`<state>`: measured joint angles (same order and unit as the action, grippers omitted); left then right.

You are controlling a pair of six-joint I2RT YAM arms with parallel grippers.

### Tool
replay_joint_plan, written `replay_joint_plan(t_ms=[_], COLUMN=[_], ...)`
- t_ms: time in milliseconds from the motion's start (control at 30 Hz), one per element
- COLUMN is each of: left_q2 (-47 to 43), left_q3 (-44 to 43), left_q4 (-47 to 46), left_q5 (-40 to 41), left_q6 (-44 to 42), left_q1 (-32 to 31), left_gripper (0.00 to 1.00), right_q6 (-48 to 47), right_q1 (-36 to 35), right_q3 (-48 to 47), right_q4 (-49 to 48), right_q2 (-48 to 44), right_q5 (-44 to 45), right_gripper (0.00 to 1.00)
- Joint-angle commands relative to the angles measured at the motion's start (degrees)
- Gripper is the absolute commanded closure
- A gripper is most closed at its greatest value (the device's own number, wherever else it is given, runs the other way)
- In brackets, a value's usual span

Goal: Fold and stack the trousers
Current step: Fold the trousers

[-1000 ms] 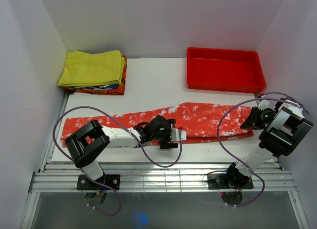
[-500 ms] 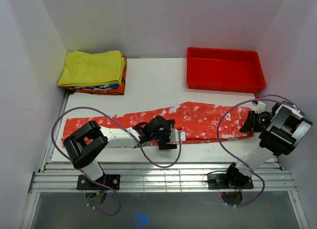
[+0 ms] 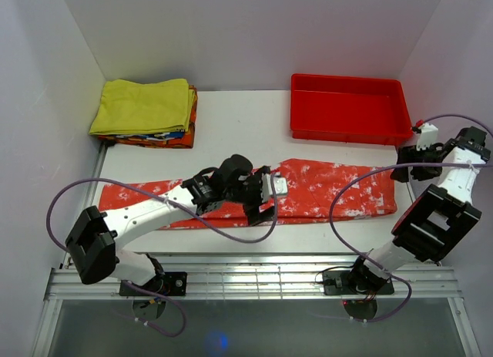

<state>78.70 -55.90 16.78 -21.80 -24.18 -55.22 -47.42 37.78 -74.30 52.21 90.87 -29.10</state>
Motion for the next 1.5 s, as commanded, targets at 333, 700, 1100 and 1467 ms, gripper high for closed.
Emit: replay_joint_plan(t_ms=[333,700,1100,1467], left_q2=[26.5,19.0,0.9,9.7], left_q3=[-17.1,-3.2,-9.3,0.3], left_q4=[5.4,11.7,42.4,40.6], left_q5=[-7.7,-4.2,-5.7,2.2], left_q6=[22.3,11.1,-9.8,-14.4], left_q1=[14.0,14.2,46.9,62.2], left_gripper=[0.34,0.44,0.2,0.28], right_q6=[9.0,-2.0,-2.5,6.2], right_q1=[-23.6,-24.6,-37.7,-46.0], right_q3=[7.6,22.5,12.6,16.4], right_q4=[-7.7,-7.2,-6.5,-18.0], right_q2=[4.0,0.1,-9.4,5.5], right_q5=[-3.9,8.7,4.9,13.8], right_gripper=[0.62,0.67,0.57,0.6])
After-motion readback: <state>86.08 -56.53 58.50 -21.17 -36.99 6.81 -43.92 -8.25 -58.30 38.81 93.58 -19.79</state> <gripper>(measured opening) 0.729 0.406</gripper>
